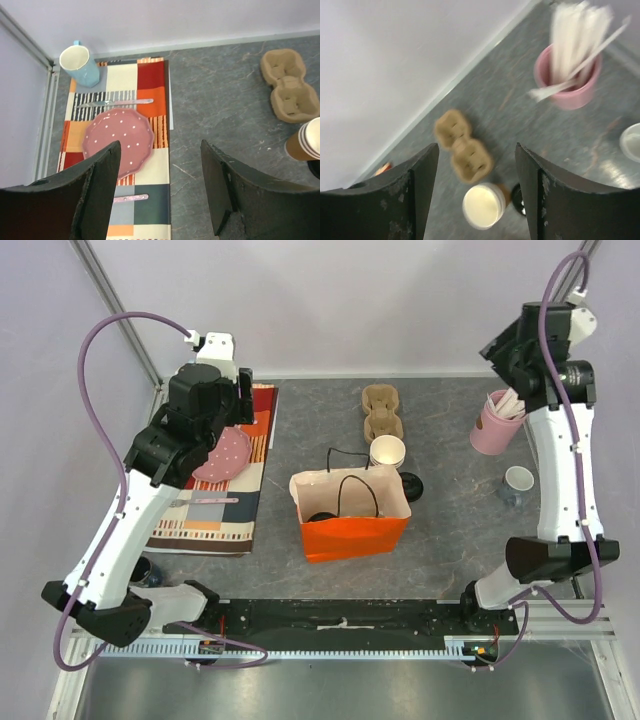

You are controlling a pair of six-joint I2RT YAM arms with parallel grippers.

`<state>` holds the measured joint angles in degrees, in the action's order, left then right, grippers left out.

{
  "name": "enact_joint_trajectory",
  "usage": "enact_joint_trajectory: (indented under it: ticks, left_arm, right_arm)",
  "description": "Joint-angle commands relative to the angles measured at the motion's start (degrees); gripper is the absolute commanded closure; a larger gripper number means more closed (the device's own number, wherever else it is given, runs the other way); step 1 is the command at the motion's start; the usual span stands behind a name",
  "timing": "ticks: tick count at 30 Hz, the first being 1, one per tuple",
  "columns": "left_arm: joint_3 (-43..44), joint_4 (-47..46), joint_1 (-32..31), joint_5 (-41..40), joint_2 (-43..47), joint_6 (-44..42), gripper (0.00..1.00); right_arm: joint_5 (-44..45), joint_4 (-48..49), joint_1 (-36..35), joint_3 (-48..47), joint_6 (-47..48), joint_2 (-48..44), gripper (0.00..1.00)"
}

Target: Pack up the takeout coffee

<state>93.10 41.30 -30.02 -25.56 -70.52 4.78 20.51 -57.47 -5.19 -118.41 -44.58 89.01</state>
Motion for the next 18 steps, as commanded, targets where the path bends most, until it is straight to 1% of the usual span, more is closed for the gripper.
enact_joint_trajectory:
  ticks: [1, 2, 3, 5, 6, 8, 9, 10, 11, 12, 13, 15, 16, 18]
  left_arm:
    - [0.51, 0.8, 2.15, 1.22, 0.21, 0.68, 0.28]
    - [-1.32, 0.37, 2.68, 1.04, 0.82, -0.28, 0.28]
    - [-2.39, 0.19, 2.86, 0.87, 2.04, -0.99, 0.29]
    - [-4.93, 0.19, 3.39, 0.34, 3.19, -2.66, 0.29]
    - [-5.47, 0.45, 3.65, 0.16, 4.15, -3.01, 0.29]
    - [-6.43, 0.97, 4.27, 0.34, 4.6, -3.63, 0.29]
    - [-6.7, 1.5, 4.44, 0.51, 4.78, -3.72, 0.3]
    - [-6.96, 1.68, 4.53, 0.95, 4.87, -3.81, 0.3]
    - [-7.49, 1.85, 4.71, 1.13, 4.87, -3.81, 0.3]
    - [-7.76, 1.94, 4.71, 1.39, 4.87, -3.81, 0.31]
    - [-7.93, 1.94, 4.71, 1.83, 4.87, -3.72, 0.31]
    - [-8.28, 2.03, 4.71, 2.27, 4.69, -3.63, 0.32]
    - [-8.37, 1.94, 4.71, 2.62, 4.26, -3.63, 0.32]
    - [-8.2, 1.94, 4.71, 2.8, 3.82, -3.81, 0.33]
  right_arm:
    - [-0.9, 3.59, 8.52, -0.16, 9.84, 3.7, 0.3]
    - [-2.22, 4.12, 9.57, 0.02, 13.17, 5.37, 0.3]
    - [-5.89, 4.56, 11.41, 0.28, 19.46, 6.25, 0.3]
    - [-7.94, 4.48, 12.13, 1.25, 27.84, 8.53, 0.3]
    - [-8.81, 4.74, 12.13, 2.03, 36.4, 8.98, 0.3]
    - [-10.22, 6.22, 12.13, 6.07, 43.66, 8.12, 0.28]
    - [-12.06, 9.71, 12.13, 8.26, 50.75, 7.06, 0.27]
    - [-13.12, 12.18, 12.22, 13.5, 53.17, 5.66, 0.26]
    - [-14.26, 14.82, 12.92, 16.34, 55.45, 2.51, 0.26]
    - [-15.75, 19.89, 13.45, 18.98, 56.78, 0.83, 0.27]
    - [-18.2, 22.03, 14.15, 23.53, 58.88, -0.58, 0.32]
    - [-20.33, 24.85, 15.65, 26.73, 60.83, -3.22, 0.38]
    - [-22.34, 24.95, 15.91, 28.48, 63.36, -3.49, 0.42]
    - [-23.23, 25.04, 16.26, 30.25, 66.01, -3.67, 0.46]
